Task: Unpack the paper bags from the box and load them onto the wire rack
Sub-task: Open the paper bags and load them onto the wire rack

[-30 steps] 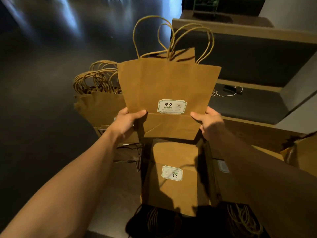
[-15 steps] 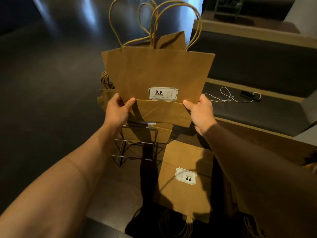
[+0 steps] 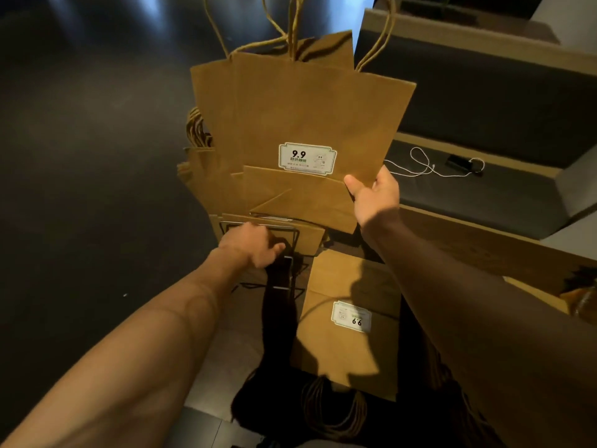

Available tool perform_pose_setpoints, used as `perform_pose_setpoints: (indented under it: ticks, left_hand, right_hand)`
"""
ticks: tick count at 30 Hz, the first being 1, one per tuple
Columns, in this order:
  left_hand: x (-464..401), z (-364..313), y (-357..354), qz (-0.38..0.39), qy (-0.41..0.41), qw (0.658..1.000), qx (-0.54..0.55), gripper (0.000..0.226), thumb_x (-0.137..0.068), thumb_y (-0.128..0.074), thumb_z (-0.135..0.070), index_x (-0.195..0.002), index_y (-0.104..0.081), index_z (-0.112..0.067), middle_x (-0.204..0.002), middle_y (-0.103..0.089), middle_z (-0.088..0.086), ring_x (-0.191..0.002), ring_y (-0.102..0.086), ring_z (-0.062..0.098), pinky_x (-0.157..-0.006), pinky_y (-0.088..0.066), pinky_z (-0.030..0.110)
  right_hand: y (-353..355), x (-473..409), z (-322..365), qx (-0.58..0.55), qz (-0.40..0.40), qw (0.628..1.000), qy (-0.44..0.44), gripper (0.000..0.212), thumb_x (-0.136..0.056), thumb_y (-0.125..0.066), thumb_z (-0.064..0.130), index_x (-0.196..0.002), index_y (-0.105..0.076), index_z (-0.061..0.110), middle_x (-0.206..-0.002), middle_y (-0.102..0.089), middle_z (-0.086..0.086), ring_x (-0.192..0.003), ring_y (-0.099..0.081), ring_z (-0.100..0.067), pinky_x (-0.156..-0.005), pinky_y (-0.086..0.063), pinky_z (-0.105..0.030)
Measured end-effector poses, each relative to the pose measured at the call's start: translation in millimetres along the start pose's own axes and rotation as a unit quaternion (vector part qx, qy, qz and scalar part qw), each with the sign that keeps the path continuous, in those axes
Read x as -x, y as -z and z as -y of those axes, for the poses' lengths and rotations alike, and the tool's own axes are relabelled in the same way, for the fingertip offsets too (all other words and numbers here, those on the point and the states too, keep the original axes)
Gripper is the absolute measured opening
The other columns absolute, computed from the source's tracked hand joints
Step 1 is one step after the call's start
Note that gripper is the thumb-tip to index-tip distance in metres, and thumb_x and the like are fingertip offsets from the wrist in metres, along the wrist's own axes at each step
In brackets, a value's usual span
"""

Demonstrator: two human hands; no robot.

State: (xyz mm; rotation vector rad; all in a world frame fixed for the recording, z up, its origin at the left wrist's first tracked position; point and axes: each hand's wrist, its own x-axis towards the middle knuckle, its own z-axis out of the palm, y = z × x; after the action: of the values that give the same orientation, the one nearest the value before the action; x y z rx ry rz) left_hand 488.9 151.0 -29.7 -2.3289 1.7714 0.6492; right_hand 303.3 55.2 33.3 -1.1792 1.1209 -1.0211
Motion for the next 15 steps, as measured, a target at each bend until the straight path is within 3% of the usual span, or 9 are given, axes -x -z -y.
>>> perform_pose_setpoints:
  ticks: [2, 3, 5, 6, 9, 12, 13, 15]
  left_hand:
    - [-8.4, -4.6, -10.4, 0.072, 0.002, 0.997, 0.039, 0.061, -0.101, -0.034, -0.057, -0.146, -0.044, -0.018, -0.140, -0.054, 0.014, -0.127, -0.052, 0.034, -0.108, -0.041, 0.045]
    - [-11.8, -6.5, -14.2, 0.089, 0.001, 0.995, 0.051, 0.065, -0.102, -0.031, -0.057, -0.155, -0.029, -0.018, -0.157, -0.035, 0.013, -0.141, -0.038, 0.036, -0.116, -0.032, 0.046]
    - [-15.7, -8.8, -17.0, 0.117, 0.000, 0.991, 0.060, 0.069, -0.102, -0.024, -0.059, -0.159, -0.012, -0.023, -0.167, -0.002, 0.007, -0.151, -0.015, 0.035, -0.122, -0.018, 0.050]
    - [-17.9, -9.0, -17.9, 0.130, -0.002, 0.990, 0.053, 0.067, -0.102, -0.022, -0.060, -0.159, -0.012, -0.027, -0.167, 0.005, 0.005, -0.152, -0.011, 0.035, -0.122, -0.015, 0.052]
    - [-23.8, -8.7, -18.7, 0.171, 0.002, 0.985, 0.026, 0.061, -0.102, -0.019, -0.060, -0.157, -0.023, -0.034, -0.166, 0.011, 0.004, -0.152, -0.012, 0.036, -0.122, -0.014, 0.054]
    - [-26.2, -9.0, -21.3, 0.177, 0.009, 0.984, 0.023, 0.066, -0.099, -0.016, -0.065, -0.156, -0.028, -0.032, -0.167, 0.009, 0.002, -0.151, -0.013, 0.036, -0.121, -0.015, 0.056]
    - [-26.8, -9.2, -22.9, 0.173, 0.009, 0.985, 0.026, 0.068, -0.099, -0.016, -0.066, -0.156, -0.029, -0.031, -0.167, 0.005, 0.003, -0.151, -0.013, 0.037, -0.120, -0.016, 0.057]
    - [-24.3, -8.7, -22.9, 0.160, -0.001, 0.987, 0.035, 0.069, -0.099, -0.018, -0.066, -0.153, -0.037, -0.027, -0.166, -0.010, 0.008, -0.149, -0.020, 0.037, -0.119, -0.021, 0.056]
  right_hand:
    - [-2.0, 2.3, -1.1, 0.009, -0.004, 1.000, 0.014, 0.031, -0.095, -0.056, 0.002, -0.125, -0.054, 0.012, -0.109, -0.065, 0.005, -0.108, -0.062, -0.013, -0.100, -0.050, -0.033]
    - [-2.6, 3.1, -2.4, 0.018, -0.001, 1.000, 0.021, 0.027, -0.096, -0.056, 0.003, -0.120, -0.055, 0.014, -0.104, -0.065, 0.008, -0.103, -0.062, -0.011, -0.096, -0.051, -0.028]
    - [-3.8, 5.2, -4.7, 0.045, 0.003, 0.998, 0.032, 0.019, -0.096, -0.057, 0.007, -0.109, -0.056, 0.021, -0.098, -0.064, 0.010, -0.097, -0.063, -0.009, -0.088, -0.052, -0.024]
    - [-4.4, 5.3, -6.5, 0.060, 0.008, 0.997, 0.038, 0.017, -0.096, -0.057, 0.009, -0.105, -0.056, 0.024, -0.098, -0.065, 0.010, -0.097, -0.063, -0.011, -0.088, -0.052, -0.026]
    - [-10.1, 7.4, -14.5, 0.087, 0.023, 0.996, 0.026, 0.013, -0.094, -0.060, 0.015, -0.105, -0.059, 0.023, -0.107, -0.068, -0.001, -0.104, -0.064, -0.020, -0.096, -0.052, -0.039]
    - [-17.8, 7.2, -25.8, 0.102, 0.038, 0.994, -0.012, 0.058, -0.085, -0.067, 0.032, -0.134, -0.050, 0.007, -0.132, -0.059, -0.013, -0.122, -0.056, -0.028, -0.103, -0.047, -0.048]
    - [-20.3, 6.6, -28.4, 0.108, 0.046, 0.993, -0.020, 0.060, -0.086, -0.067, 0.031, -0.137, -0.049, 0.006, -0.133, -0.058, -0.012, -0.123, -0.056, -0.028, -0.104, -0.047, -0.048]
    - [-28.7, 6.0, -30.4, 0.123, 0.048, 0.991, -0.031, 0.042, -0.092, -0.064, 0.019, -0.132, -0.055, 0.008, -0.124, -0.065, -0.008, -0.115, -0.061, -0.023, -0.102, -0.049, -0.045]
